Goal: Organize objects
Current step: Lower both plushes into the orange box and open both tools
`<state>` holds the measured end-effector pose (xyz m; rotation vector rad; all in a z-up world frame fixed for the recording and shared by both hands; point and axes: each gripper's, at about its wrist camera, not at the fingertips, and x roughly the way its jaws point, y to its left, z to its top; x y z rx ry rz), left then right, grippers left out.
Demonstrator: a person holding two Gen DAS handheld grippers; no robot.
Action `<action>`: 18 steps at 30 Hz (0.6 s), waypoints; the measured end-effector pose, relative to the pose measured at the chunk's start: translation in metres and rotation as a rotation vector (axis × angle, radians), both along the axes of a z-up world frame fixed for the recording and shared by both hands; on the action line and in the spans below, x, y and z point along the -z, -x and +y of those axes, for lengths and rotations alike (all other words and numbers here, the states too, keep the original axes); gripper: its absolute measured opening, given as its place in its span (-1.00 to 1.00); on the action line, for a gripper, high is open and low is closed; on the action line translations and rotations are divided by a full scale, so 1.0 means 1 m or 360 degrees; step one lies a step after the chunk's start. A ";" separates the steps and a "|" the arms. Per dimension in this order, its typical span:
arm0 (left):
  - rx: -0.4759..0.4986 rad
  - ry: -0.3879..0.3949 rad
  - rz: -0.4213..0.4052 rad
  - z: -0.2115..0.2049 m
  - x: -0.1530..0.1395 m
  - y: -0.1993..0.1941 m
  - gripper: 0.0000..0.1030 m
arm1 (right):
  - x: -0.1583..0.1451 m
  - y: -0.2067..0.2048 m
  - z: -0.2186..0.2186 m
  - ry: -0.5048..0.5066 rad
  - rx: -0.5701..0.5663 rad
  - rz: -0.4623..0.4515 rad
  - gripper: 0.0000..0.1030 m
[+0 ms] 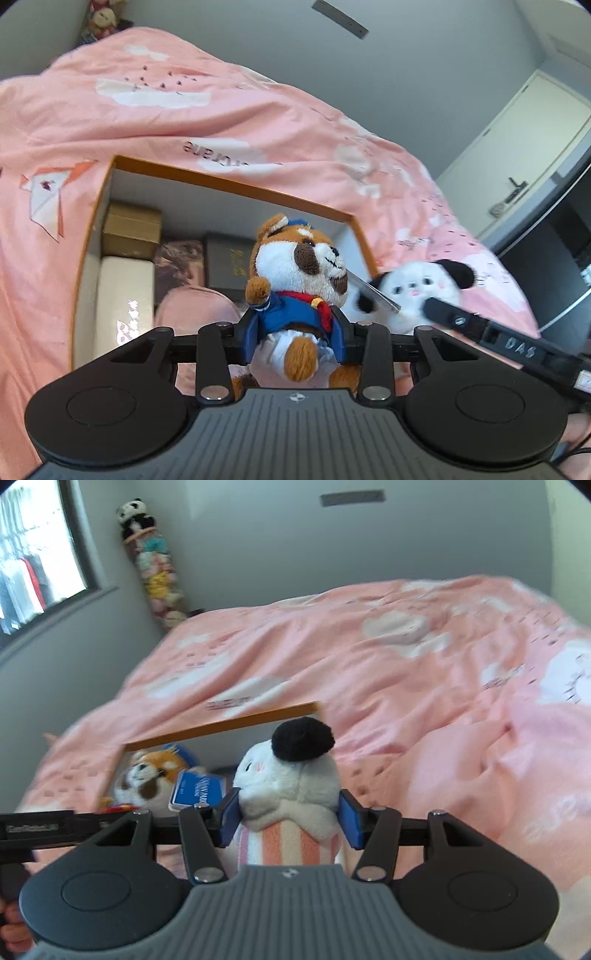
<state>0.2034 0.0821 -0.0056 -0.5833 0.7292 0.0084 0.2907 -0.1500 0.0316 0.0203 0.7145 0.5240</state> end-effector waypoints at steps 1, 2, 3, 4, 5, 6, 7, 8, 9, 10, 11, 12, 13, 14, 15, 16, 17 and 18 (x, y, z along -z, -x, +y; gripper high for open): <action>-0.0002 -0.0003 0.0001 0.000 0.001 0.000 -0.16 | 0.002 -0.004 -0.002 0.0008 0.0034 -0.0011 0.10; 0.0010 0.0014 0.0000 0.001 0.002 0.000 -0.16 | 0.003 -0.006 -0.004 0.0006 0.0058 -0.0010 0.10; 0.0020 0.0039 0.0005 0.001 0.003 -0.002 -0.16 | 0.004 -0.008 -0.007 -0.0003 0.0064 -0.0001 0.10; 0.0022 0.0045 0.0005 0.000 0.003 -0.003 -0.16 | 0.005 -0.011 -0.008 -0.0023 0.0049 0.0018 0.10; 0.0027 0.0030 0.0001 -0.001 0.003 -0.005 -0.16 | 0.007 -0.013 -0.009 -0.0043 0.0036 0.0037 0.10; 0.0032 0.0020 0.0005 -0.004 0.002 -0.006 -0.16 | 0.007 -0.013 -0.008 -0.0047 0.0028 0.0047 0.10; 0.0040 0.0032 0.0014 -0.005 0.004 -0.009 -0.16 | 0.008 -0.014 -0.005 -0.0037 0.0010 0.0045 0.10; 0.0048 0.0057 0.0023 -0.007 0.006 -0.012 -0.16 | 0.009 -0.014 -0.002 -0.0025 -0.0012 0.0039 0.10; 0.0053 0.0076 0.0037 -0.010 0.009 -0.014 -0.16 | 0.011 -0.015 0.002 -0.0009 -0.0032 0.0035 0.10; 0.0050 0.0080 0.0051 -0.012 0.013 -0.017 -0.16 | 0.013 -0.015 0.007 0.0013 -0.0046 0.0033 0.11; 0.0048 0.0075 0.0063 -0.015 0.016 -0.019 -0.16 | 0.016 -0.016 0.011 0.0034 -0.0056 0.0030 0.11; 0.0046 0.0074 0.0076 -0.018 0.019 -0.020 -0.16 | 0.018 -0.016 0.015 0.0055 -0.0068 0.0025 0.11; 0.0038 0.0076 0.0089 -0.020 0.023 -0.021 -0.16 | 0.020 -0.015 0.018 0.0079 -0.0080 0.0016 0.11; 0.0032 0.0076 0.0103 -0.022 0.026 -0.022 -0.16 | 0.022 -0.015 0.022 0.0108 -0.0093 0.0005 0.11; 0.0031 0.0079 0.0120 -0.024 0.029 -0.024 -0.16 | 0.023 -0.014 0.025 0.0138 -0.0106 -0.0008 0.11; 0.0026 0.0090 0.0138 -0.025 0.033 -0.025 -0.16 | 0.025 -0.014 0.028 0.0163 -0.0112 -0.0017 0.11; 0.0020 0.0101 0.0152 -0.026 0.036 -0.026 -0.16 | 0.026 -0.015 0.031 0.0184 -0.0109 -0.0017 0.11; 0.0015 0.0113 0.0165 -0.026 0.039 -0.027 -0.16 | 0.028 -0.016 0.034 0.0202 -0.0109 -0.0012 0.11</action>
